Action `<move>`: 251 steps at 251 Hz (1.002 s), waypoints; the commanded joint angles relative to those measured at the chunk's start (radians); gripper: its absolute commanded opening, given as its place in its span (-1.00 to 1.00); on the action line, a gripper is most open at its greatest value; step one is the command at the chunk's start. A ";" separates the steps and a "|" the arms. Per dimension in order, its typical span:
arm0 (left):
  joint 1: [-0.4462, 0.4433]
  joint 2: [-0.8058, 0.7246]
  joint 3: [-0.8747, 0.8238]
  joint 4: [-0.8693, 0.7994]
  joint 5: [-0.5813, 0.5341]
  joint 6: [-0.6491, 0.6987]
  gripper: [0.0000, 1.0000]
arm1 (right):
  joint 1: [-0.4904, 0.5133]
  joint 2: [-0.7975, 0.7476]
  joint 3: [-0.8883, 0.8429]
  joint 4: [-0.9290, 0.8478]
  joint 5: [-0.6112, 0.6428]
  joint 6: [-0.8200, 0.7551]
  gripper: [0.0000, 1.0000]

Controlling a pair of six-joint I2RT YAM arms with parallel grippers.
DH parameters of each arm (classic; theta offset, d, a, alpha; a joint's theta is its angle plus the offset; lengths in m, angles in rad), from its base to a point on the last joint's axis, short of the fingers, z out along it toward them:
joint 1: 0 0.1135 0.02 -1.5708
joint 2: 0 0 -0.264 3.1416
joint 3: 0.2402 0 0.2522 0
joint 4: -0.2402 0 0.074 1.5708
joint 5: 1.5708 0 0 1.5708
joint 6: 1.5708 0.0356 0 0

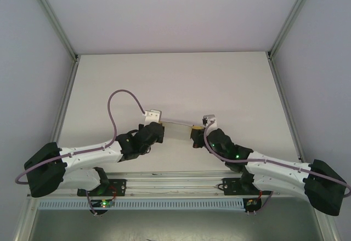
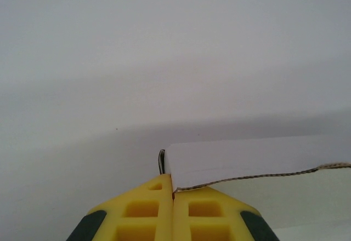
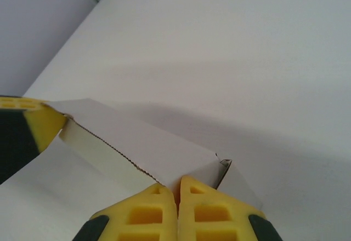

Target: Assemble paper box

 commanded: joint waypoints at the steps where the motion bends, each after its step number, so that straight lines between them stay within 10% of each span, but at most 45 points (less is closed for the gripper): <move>1: -0.026 0.027 -0.062 -0.118 0.095 -0.032 -1.00 | 0.013 -0.001 -0.131 -0.214 -0.089 -0.028 -1.00; 54: -0.026 0.045 -0.061 -0.108 0.102 -0.025 -1.00 | 0.013 -0.073 -0.166 -0.198 -0.113 -0.071 -1.00; 186: -0.030 0.083 -0.019 -0.125 0.095 0.000 -1.00 | -0.125 -0.318 0.075 -0.396 -0.019 0.050 0.96; 251: -0.035 0.077 -0.015 -0.131 0.084 0.000 -1.00 | -0.276 -0.040 0.241 -0.426 -0.111 0.124 0.97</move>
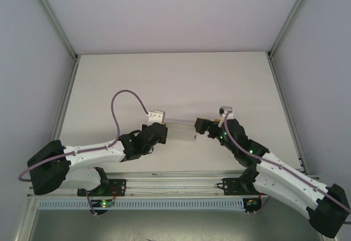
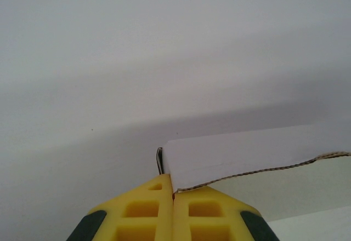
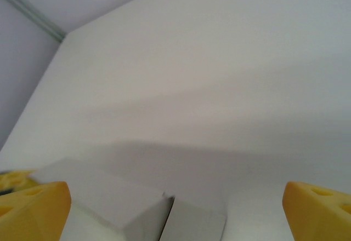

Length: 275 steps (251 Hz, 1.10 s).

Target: Assemble paper box

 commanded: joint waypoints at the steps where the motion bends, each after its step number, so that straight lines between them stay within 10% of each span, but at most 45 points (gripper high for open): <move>1: -0.022 0.038 -0.026 -0.171 0.058 0.001 -1.00 | -0.031 0.110 0.067 -0.046 -0.043 0.045 0.97; 113: -0.025 0.047 -0.017 -0.171 0.055 0.002 -1.00 | -0.046 0.208 -0.123 0.041 -0.104 0.184 0.97; 275: -0.028 0.050 0.024 -0.192 0.089 0.016 -0.87 | 0.083 0.255 -0.345 0.045 0.131 0.319 0.97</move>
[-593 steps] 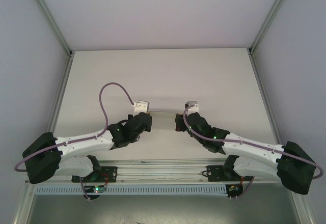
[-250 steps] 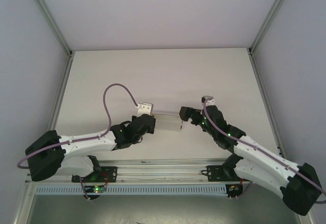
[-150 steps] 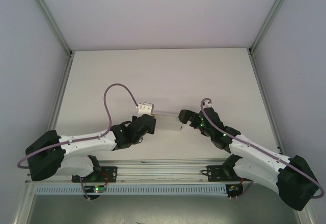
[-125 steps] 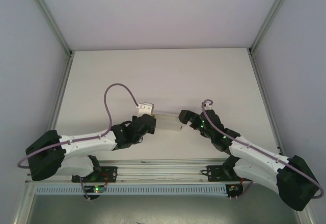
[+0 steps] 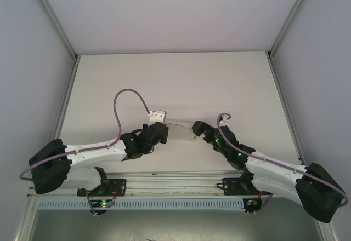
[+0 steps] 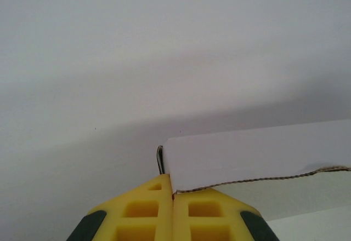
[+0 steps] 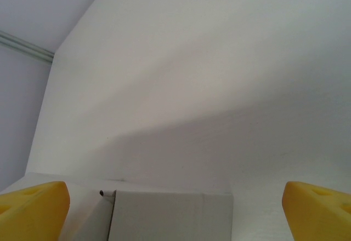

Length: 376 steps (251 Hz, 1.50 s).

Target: Assemble paper box

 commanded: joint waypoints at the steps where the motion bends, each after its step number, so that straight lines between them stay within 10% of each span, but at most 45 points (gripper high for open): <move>1: -0.021 0.030 -0.011 -0.143 0.100 0.011 -0.88 | 0.025 0.065 -0.117 -0.331 0.089 -0.017 0.97; 183: -0.021 -0.071 0.080 -0.295 0.210 0.038 0.09 | 0.069 0.224 -0.089 -0.301 0.091 -0.011 0.96; 237: -0.022 -0.098 0.139 -0.351 0.255 0.002 1.00 | 0.079 0.242 -0.073 -0.299 0.081 -0.020 0.96; 297: 0.087 -0.185 0.183 -0.427 0.249 -0.169 1.00 | 0.081 0.267 -0.060 -0.294 0.082 -0.034 0.96; 376: 0.404 -0.145 0.014 -0.065 0.638 -0.322 1.00 | 0.084 0.317 -0.036 -0.283 0.082 -0.072 0.97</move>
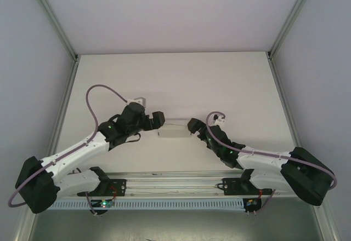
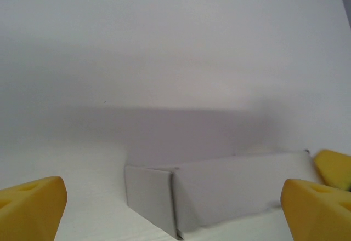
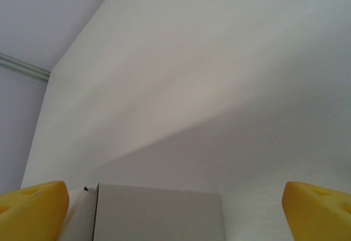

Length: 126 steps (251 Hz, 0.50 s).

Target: Assemble paper box

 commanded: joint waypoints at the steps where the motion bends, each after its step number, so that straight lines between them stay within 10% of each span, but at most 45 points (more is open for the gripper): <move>1: 0.054 0.038 -0.044 0.160 0.171 -0.089 1.00 | 0.016 0.106 -0.081 -0.438 -0.041 -0.118 0.97; 126: 0.115 0.114 -0.270 0.546 0.301 -0.185 0.74 | 0.017 0.101 -0.073 -0.423 -0.037 -0.149 0.97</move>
